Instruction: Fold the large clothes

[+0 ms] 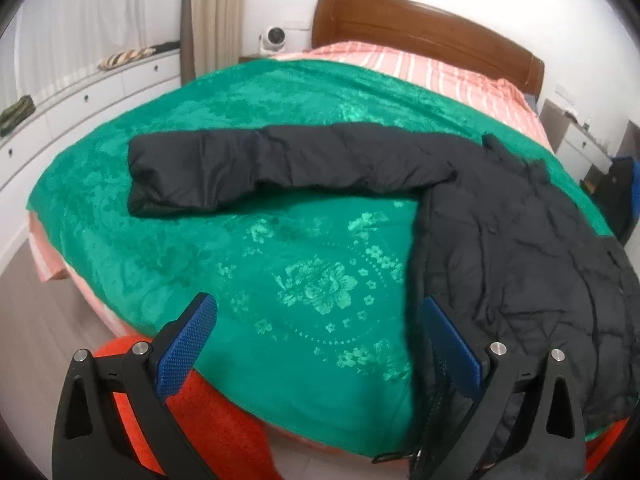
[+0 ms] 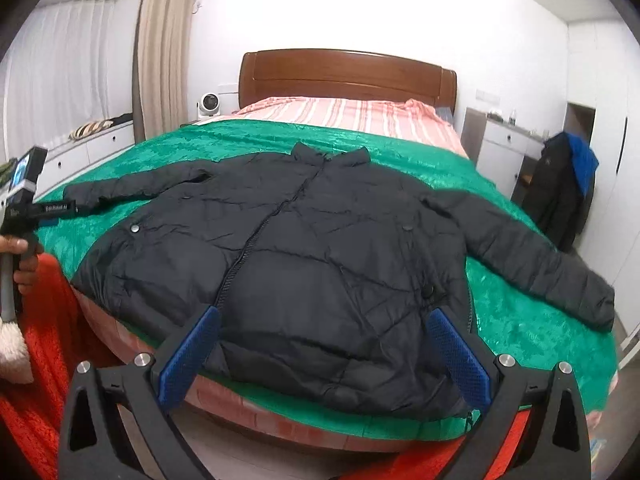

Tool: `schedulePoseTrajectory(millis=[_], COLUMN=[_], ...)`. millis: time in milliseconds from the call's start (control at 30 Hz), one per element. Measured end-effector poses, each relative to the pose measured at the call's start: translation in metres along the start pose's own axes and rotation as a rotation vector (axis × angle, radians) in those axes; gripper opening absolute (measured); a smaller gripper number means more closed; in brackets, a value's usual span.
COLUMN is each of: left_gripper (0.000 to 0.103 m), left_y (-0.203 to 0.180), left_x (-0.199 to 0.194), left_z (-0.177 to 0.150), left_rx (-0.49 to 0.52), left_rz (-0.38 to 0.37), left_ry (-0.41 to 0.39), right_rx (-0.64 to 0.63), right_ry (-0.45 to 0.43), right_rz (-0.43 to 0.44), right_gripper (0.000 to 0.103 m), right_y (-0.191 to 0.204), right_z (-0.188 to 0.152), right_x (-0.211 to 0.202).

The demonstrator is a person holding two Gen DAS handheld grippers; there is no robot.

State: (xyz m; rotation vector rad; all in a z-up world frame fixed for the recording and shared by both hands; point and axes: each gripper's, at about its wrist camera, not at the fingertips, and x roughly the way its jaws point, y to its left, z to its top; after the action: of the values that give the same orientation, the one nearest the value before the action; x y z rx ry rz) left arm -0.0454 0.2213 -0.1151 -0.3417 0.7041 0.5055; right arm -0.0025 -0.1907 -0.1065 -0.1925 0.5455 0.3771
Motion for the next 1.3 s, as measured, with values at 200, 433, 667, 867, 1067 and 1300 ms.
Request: schedulePoseTrajectory(millis=[200,433,667,867,1067,1300], left_gripper=[0.102,0.102,0.102,0.102,0.102,0.102], left_y=[0.002,0.002,-0.005,-0.015,-0.017,-0.015], left_x=[-0.005,-0.007,-0.010,-0.014,-0.013,-0.010], left_z=[0.000,0.000,-0.001,-0.003,-0.003,-0.004], left_rx=[-0.012,-0.018,0.014,0.068,0.083,0.077], left_rz=[-0.013,0.019,0.042,0.065,0.067,0.073], left_ry=[-0.039,-0.060,-0.080,-0.114,-0.106,-0.095], right_rx=[-0.015,-0.005,-0.013,0.004,0.006,0.005], right_ry=[0.016,0.024,0.046,0.061,0.061,0.075], right_rz=[0.010,0.024,0.034,0.033,0.036,0.038], right_gripper=[0.103,0.103,0.103,0.103,0.103,0.103], right_y=[0.004,0.001,0.002,-0.001,-0.001,-0.002], right_z=[-0.002,-0.005,-0.006,-0.007,-0.007,-0.007], right_x=[0.005,0.007,0.012,0.016,0.015,0.018])
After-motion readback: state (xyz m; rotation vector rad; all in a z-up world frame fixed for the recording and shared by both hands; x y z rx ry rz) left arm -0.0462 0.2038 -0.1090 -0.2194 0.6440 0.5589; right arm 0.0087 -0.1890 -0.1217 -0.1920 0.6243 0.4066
